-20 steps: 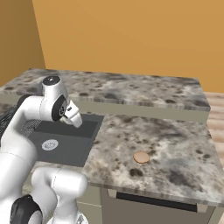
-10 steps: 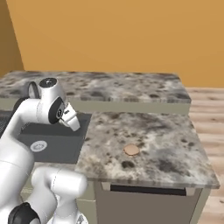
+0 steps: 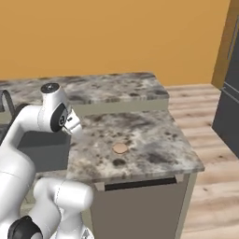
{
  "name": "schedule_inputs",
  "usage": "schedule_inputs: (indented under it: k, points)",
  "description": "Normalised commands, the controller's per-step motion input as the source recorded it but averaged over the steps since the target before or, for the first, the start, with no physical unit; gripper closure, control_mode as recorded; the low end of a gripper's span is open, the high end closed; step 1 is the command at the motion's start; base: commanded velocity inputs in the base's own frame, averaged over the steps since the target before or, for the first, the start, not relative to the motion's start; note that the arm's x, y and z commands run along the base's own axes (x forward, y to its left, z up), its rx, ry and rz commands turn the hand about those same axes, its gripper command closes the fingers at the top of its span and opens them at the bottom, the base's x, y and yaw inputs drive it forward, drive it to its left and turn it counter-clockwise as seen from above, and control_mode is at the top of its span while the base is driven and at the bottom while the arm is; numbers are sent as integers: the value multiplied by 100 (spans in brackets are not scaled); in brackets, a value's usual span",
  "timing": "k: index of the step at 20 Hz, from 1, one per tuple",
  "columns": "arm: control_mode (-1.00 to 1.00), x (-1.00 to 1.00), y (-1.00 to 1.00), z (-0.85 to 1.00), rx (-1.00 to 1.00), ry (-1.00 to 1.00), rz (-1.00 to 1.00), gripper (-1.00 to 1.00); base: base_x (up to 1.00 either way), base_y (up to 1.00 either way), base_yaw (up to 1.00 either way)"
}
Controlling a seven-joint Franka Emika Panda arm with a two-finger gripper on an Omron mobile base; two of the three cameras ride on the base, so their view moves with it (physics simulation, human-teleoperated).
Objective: Turn on the sink faucet. Then move the garlic from the counter to the sink. Turn off the sink. Move the vegetable from the sink to the pot next to the stove. Finally move the pot to the center burner.
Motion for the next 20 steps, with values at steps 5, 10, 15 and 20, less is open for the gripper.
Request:
schedule_inputs:
  k: [5, 10, 15, 20]
  points:
    - [100, 0, 0, 0, 0, 0, 0, 100, 0, -20, -44]
    - [100, 0, 0, 0, 0, 0, 0, 100, 0, -27, -42]
    - [100, 0, 0, 0, 0, 0, 0, 100, 0, -33, -42]
    - [100, 0, 0, 0, 0, 0, 0, 100, 0, -37, -41]
